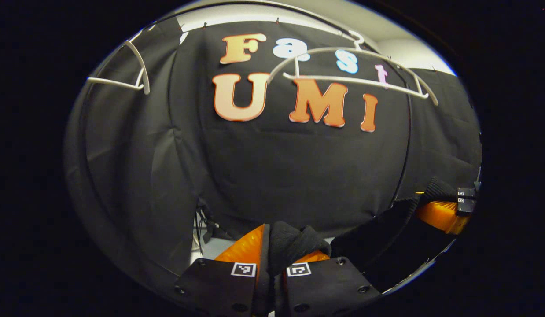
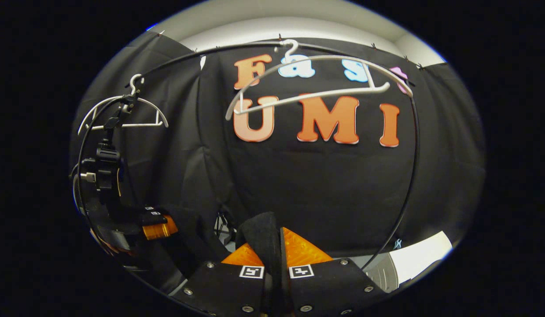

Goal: Grasp the clothes on the hanger with both hands and then place them into the laundry hamper below.

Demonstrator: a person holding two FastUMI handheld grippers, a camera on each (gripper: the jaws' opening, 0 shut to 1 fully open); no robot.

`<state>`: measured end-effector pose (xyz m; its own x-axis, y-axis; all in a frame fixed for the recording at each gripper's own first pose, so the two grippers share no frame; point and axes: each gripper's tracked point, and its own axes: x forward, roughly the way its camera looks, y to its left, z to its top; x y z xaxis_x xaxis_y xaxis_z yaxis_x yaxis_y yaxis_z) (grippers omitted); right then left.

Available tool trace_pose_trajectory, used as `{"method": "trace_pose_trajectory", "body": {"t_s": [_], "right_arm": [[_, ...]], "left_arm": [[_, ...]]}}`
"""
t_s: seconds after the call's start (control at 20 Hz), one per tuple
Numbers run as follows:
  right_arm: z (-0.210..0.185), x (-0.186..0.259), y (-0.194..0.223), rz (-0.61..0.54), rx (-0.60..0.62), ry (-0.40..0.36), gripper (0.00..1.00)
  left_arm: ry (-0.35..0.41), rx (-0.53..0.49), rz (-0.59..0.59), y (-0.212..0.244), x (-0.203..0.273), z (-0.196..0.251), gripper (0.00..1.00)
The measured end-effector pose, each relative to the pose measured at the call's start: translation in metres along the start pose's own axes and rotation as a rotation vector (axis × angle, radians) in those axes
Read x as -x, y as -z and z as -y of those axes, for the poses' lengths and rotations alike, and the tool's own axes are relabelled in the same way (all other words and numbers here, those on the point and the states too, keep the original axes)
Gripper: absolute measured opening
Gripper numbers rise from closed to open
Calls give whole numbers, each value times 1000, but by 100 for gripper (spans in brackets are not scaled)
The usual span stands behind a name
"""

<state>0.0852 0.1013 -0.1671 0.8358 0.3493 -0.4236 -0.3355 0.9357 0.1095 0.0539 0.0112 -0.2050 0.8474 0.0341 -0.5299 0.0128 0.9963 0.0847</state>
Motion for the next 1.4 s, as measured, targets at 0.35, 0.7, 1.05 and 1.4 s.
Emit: {"method": "trace_pose_trajectory", "body": {"t_s": [0.35,0.7,1.05,1.4], "right_arm": [[9,-31,67,-183,-52,26,11],[23,-52,154,-347,-90,63,16],[25,-39,204,-461,-96,74,67],[24,-16,213,-471,-115,98,88]], "left_arm": [[-20,-13,-207,63,-29,-1,14],[-23,-1,-400,140,-57,-6,25],[-74,-40,-497,178,-50,-26,98],[-82,6,-464,181,-28,-37,97]]}}
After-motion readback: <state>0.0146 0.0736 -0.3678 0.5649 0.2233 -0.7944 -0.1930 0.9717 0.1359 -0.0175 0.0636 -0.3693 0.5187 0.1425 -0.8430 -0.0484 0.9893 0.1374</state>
